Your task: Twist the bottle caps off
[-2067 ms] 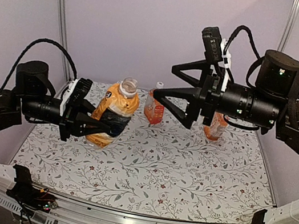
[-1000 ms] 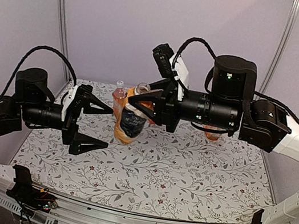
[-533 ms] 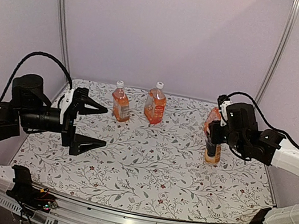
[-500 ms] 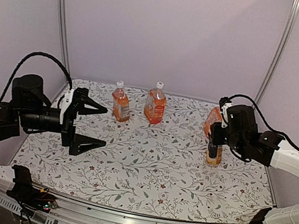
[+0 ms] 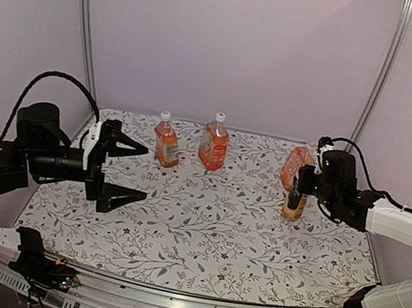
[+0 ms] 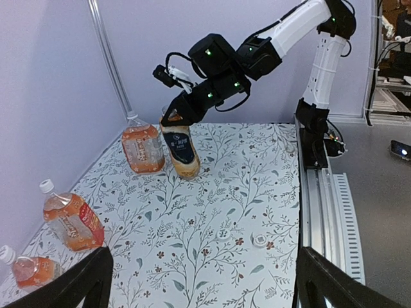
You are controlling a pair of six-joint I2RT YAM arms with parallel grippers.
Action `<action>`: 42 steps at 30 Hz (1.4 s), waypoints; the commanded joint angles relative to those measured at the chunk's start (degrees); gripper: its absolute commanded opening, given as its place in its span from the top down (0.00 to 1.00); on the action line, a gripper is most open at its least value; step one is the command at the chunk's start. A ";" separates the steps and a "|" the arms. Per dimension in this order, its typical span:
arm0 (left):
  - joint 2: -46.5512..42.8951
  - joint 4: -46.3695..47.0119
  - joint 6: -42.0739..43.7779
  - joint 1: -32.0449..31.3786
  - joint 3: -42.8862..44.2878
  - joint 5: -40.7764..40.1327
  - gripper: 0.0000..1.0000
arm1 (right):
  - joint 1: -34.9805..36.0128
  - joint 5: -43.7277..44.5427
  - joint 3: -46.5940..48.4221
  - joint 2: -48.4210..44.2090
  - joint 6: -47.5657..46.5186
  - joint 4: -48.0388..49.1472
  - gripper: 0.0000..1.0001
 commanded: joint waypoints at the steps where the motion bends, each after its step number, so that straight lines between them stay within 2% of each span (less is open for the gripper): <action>1: 0.36 1.10 0.07 0.64 -0.35 0.63 0.00 | -0.38 -0.67 -2.18 0.57 2.18 2.84 0.99; 2: 0.46 1.18 0.11 0.64 -0.28 0.74 0.01 | -0.38 -0.60 -2.56 0.22 2.03 2.75 0.93; 6: 0.47 1.04 0.48 0.65 0.00 0.75 0.00 | -0.33 -0.15 -4.03 -2.05 1.38 2.56 0.48; 7: 0.54 1.03 0.55 0.64 0.08 0.71 0.00 | -0.33 -0.04 -4.30 -2.64 1.33 2.36 0.41; 10: 0.66 1.05 0.64 0.70 0.29 1.14 0.00 | -0.33 -0.38 -4.00 -3.72 0.93 1.26 0.29; 15: 0.34 0.77 0.60 0.66 0.28 1.37 0.00 | -0.32 -0.32 -1.32 -3.78 -0.80 -3.46 0.22; 21: -0.11 0.77 0.51 0.70 -0.17 1.64 0.01 | -0.35 -0.29 0.56 -3.57 -1.33 -5.20 0.02; 31: -1.87 1.07 -2.73 1.36 -2.20 -1.17 0.00 | -0.32 -2.95 8.68 -5.29 -2.76 -17.88 0.01; 42: -7.16 4.06 -11.96 12.66 -9.00 -11.61 0.01 | -0.32 -9.24 20.48 -10.66 -8.22 -29.33 0.01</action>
